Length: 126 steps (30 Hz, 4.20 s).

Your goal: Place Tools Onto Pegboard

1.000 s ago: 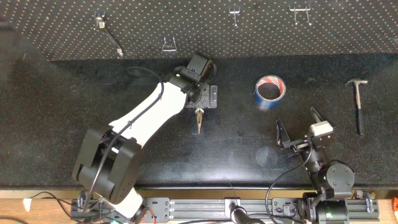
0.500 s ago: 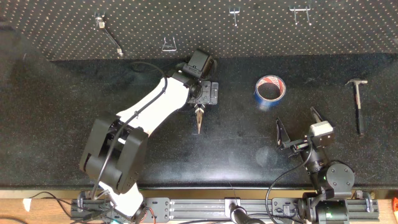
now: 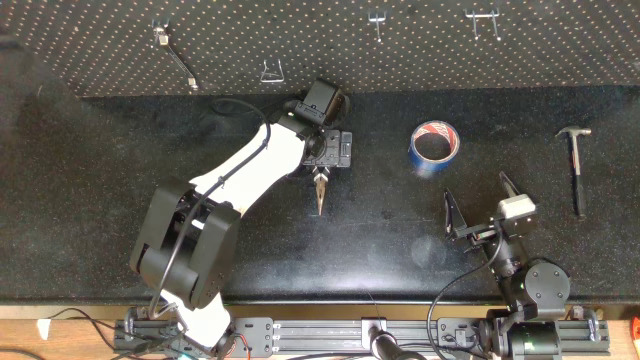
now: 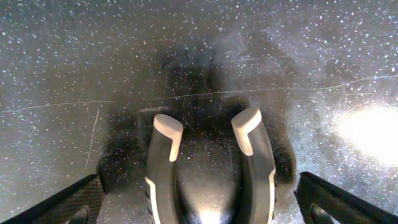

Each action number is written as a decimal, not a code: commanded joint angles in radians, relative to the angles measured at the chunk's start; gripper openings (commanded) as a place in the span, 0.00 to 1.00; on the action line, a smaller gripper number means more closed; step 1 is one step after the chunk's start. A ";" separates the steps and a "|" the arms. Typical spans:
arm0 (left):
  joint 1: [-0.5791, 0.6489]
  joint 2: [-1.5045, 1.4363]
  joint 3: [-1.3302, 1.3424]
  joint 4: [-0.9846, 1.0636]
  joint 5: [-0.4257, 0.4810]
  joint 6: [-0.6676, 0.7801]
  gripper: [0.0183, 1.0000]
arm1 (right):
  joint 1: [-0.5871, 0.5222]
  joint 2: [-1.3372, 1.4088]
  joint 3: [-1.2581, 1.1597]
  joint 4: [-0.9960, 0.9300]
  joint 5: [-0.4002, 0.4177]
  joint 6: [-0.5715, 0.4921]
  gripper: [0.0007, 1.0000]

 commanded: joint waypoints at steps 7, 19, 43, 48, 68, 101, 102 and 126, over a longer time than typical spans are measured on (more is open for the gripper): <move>0.002 0.041 0.019 -0.036 0.006 0.013 1.00 | 0.005 -0.007 -0.003 -0.005 -0.010 0.015 0.98; 0.002 0.045 0.019 -0.042 -0.001 0.013 1.00 | 0.005 -0.007 -0.003 -0.005 -0.010 0.014 0.98; 0.001 0.056 0.019 -0.037 0.000 0.013 0.46 | 0.005 -0.007 -0.003 -0.005 -0.010 0.014 0.98; 0.001 0.056 0.019 -0.037 0.000 0.013 0.46 | 0.005 -0.007 -0.003 -0.005 -0.010 0.014 0.98; 0.001 0.046 0.019 -0.042 -0.010 0.013 0.01 | 0.005 -0.007 -0.003 -0.005 -0.009 0.014 0.98; 0.153 -0.581 -0.562 1.353 -0.420 0.366 0.01 | 0.005 -0.007 -0.003 -0.005 -0.010 0.014 0.97; 0.153 -0.558 -0.539 1.360 -0.420 0.383 0.01 | 0.005 -0.007 -0.003 -0.005 -0.010 0.014 0.98; 0.166 -0.268 -0.399 1.377 -0.385 0.423 0.61 | 0.005 -0.007 -0.003 -0.005 -0.010 0.014 0.98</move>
